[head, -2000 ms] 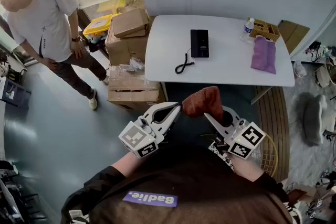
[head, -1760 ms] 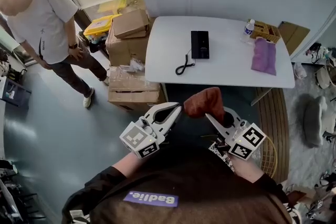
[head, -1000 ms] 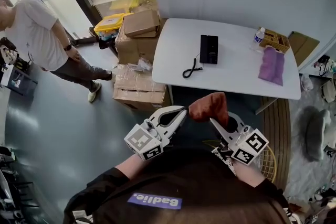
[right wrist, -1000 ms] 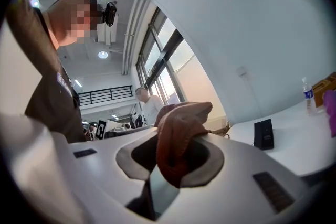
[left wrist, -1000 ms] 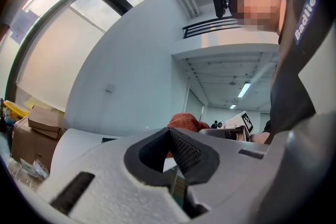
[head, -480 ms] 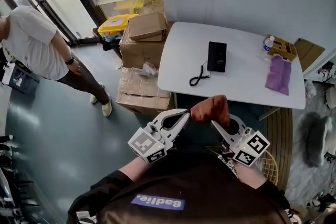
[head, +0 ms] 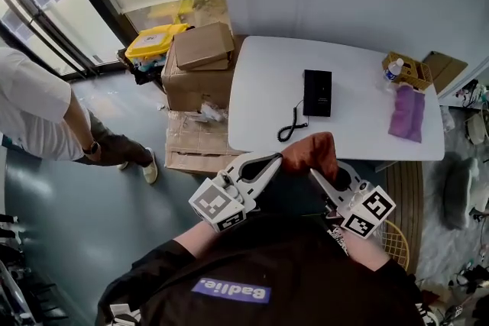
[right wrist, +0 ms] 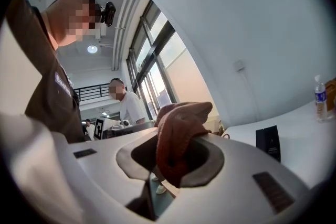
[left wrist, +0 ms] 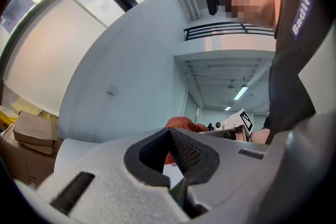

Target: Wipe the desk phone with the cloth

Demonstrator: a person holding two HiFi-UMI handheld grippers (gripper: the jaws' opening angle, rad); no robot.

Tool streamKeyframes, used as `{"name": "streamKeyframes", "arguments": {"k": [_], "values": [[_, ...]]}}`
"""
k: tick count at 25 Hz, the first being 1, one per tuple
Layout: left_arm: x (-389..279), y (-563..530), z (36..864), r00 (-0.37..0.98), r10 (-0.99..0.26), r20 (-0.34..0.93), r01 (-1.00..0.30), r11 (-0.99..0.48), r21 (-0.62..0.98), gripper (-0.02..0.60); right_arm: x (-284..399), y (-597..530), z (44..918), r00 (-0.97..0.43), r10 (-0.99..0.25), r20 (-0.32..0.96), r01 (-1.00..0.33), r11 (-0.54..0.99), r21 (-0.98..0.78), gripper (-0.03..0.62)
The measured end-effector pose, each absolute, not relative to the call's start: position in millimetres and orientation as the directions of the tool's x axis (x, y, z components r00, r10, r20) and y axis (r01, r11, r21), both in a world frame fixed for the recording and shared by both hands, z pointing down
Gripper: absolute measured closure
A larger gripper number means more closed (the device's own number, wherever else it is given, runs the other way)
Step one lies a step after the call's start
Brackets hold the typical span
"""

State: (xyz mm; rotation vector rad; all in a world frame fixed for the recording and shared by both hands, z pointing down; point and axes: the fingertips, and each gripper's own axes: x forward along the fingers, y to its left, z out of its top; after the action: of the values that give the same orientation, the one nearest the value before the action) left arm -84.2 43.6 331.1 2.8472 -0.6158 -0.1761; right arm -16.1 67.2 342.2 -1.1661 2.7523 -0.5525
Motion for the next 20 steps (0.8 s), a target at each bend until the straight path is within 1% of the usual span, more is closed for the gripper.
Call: {"name": "streamKeyframes", "arguments": {"k": [10,16,20], "values": [[-103.5,-28.7,335.6,0.938,-0.339,-0.070,-0.314,-0.918,0.242,0.575,-39.9,-2.0,342.3,-0.642,-0.764,0.068,-0.727,0.577,-0.372,0.500],[-91.0,-48.5,345.9,0.942,-0.330,-0.069,-0.299,-0.912,0.282,0.575,-33.1,-21.7,351.8,-0.639,-0.763,0.098,-0.730,0.562,-0.388,0.500],[-77.5,-61.8,349.6,0.936,-0.347,-0.053,-0.320,-0.906,0.276,0.575,-19.1,-36.2,358.1,-0.653,-0.752,0.091,-0.715,0.572,-0.401,0.500]]}}
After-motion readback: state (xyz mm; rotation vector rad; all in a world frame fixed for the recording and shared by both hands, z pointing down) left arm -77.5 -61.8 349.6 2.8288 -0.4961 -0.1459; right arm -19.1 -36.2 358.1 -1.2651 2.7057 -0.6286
